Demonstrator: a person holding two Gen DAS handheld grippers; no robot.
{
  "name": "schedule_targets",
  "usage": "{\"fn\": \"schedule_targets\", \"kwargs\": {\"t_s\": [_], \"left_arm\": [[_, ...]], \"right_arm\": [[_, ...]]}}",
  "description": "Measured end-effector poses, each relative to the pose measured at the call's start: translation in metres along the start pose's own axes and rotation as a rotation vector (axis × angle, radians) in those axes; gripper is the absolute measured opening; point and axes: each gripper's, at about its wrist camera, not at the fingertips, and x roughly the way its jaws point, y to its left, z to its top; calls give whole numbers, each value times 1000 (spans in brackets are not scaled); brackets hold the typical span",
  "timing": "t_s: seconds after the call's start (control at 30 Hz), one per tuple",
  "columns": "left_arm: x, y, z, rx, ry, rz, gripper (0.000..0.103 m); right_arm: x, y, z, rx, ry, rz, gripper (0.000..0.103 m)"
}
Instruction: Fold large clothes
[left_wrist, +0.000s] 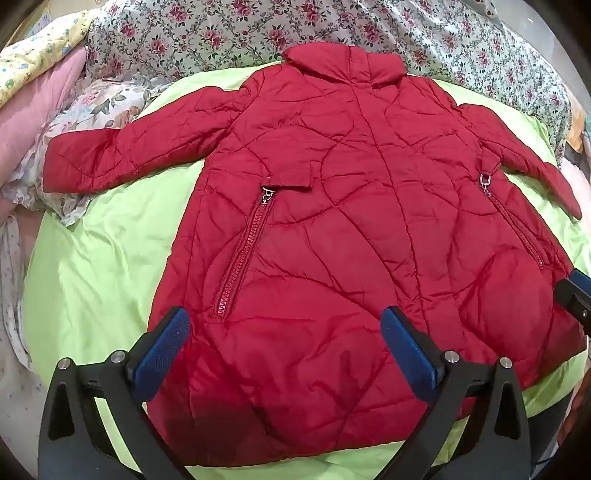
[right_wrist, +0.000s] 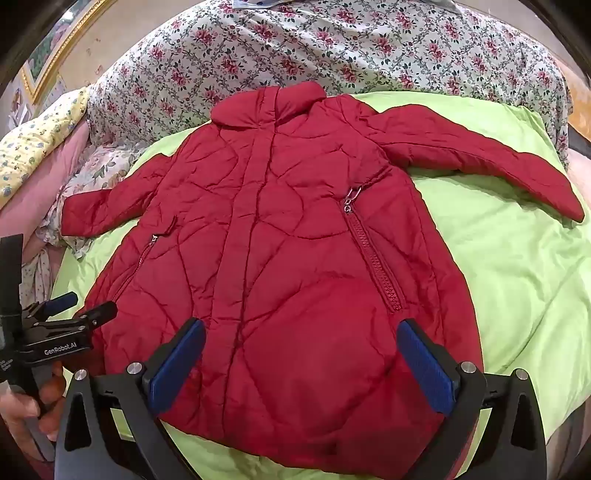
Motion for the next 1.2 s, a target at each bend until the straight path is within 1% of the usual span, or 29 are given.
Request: {"fn": "schedule_targets", "kwargs": {"t_s": [0.23, 0.33, 0.87, 1.2], "left_arm": [[0, 1, 0, 2, 0, 1, 103], [6, 3, 3, 1, 1, -1, 103], [1, 4, 2, 4, 7, -3, 103], [1, 2, 3, -1, -3, -1, 103]], "right_arm": [[1, 1, 0, 1, 0, 4, 103], [0, 2, 0, 0, -3, 6, 103], [-4, 4, 3, 0, -15, 18, 103], [-4, 3, 6, 3, -15, 18, 103]]}}
